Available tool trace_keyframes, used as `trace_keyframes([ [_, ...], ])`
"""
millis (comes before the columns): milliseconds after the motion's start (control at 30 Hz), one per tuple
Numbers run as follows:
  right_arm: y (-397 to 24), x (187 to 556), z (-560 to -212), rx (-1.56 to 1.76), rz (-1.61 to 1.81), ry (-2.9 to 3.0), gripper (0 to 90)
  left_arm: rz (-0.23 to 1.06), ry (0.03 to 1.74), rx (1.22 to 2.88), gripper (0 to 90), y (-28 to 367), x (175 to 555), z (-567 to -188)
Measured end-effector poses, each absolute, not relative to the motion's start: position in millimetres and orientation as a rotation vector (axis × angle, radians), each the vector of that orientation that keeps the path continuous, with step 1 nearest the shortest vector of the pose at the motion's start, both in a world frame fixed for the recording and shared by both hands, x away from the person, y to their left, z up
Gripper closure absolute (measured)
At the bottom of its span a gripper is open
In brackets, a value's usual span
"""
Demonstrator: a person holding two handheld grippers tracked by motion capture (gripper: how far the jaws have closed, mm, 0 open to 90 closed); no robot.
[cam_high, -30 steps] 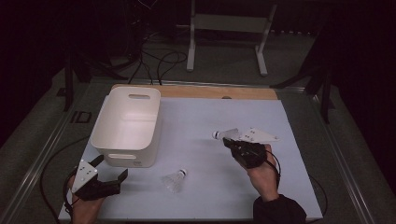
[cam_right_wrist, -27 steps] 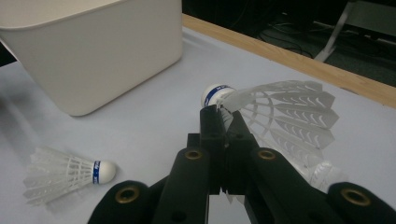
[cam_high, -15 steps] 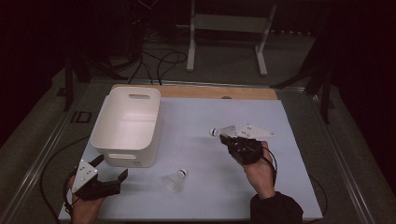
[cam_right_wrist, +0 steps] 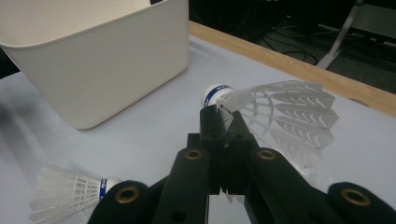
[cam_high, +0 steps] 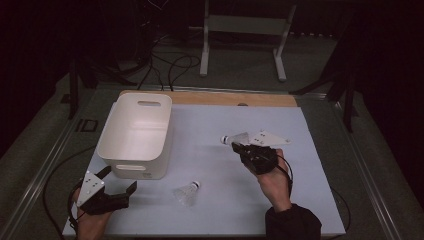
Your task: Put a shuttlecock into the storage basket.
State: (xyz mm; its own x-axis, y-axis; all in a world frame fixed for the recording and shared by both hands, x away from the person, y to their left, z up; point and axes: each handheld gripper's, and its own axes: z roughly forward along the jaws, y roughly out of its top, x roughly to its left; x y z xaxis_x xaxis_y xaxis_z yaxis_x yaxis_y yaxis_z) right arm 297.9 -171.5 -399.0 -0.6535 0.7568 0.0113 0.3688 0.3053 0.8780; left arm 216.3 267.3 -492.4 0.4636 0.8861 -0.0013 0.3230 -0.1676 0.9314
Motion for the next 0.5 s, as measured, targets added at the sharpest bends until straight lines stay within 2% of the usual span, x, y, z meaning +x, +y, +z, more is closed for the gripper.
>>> trace_keyframes([
  [500,-162.4,300.2,-392.0,0.982,1.310,2.170,89.0,0.712,1.044,1.717,1.1,267.1,216.3,-492.4],
])
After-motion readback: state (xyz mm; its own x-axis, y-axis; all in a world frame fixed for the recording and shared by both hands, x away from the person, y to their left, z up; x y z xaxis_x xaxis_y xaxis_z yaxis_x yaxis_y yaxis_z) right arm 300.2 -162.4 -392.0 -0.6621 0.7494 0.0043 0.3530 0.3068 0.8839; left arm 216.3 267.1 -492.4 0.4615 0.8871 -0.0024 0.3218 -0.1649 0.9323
